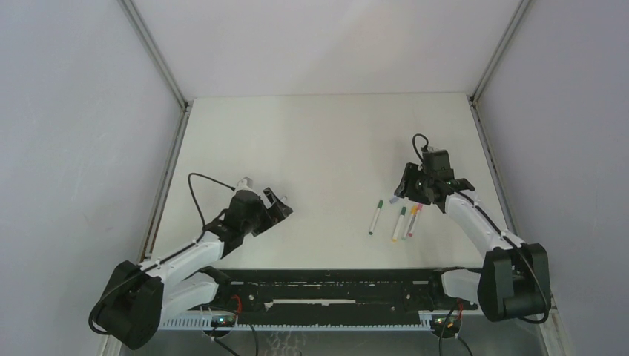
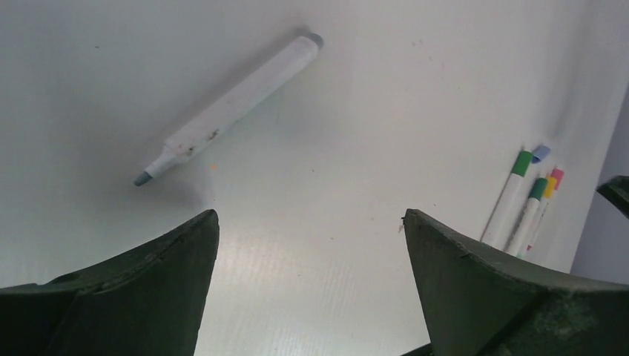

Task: Insert the pens into the pen caps

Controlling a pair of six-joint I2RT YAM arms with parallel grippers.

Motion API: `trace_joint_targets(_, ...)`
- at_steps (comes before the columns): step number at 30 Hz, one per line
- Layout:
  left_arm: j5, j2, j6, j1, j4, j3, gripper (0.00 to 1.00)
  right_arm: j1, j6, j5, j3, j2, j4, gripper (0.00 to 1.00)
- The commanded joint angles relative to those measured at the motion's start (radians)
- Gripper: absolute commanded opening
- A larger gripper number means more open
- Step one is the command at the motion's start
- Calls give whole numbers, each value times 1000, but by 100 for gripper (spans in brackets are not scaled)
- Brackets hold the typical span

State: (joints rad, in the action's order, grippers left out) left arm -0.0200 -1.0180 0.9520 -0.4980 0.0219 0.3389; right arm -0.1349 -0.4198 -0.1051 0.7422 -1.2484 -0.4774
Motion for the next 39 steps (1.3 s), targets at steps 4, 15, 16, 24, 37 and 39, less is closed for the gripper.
trace_joint_targets(4,-116,-45,4,47,-11,-7,97,-95,58,-25,28,103,150,52)
trace_joint_targets(15,-151,-120,-18,81,-106,4,98,-405,66,-155,221,-235,356,51)
trace_joint_targets(16,-157,-128,-22,82,-113,7,98,-423,60,-168,244,-272,375,51)
trace_joint_targets(24,-185,-257,-132,107,-159,111,97,-518,20,-220,450,-514,421,43)
trace_joint_targets(37,-25,-582,-350,70,-185,366,70,-509,9,-117,345,-384,380,31)
trace_joint_targets(39,-28,-618,-370,37,-145,414,69,-501,3,-114,320,-355,382,30)
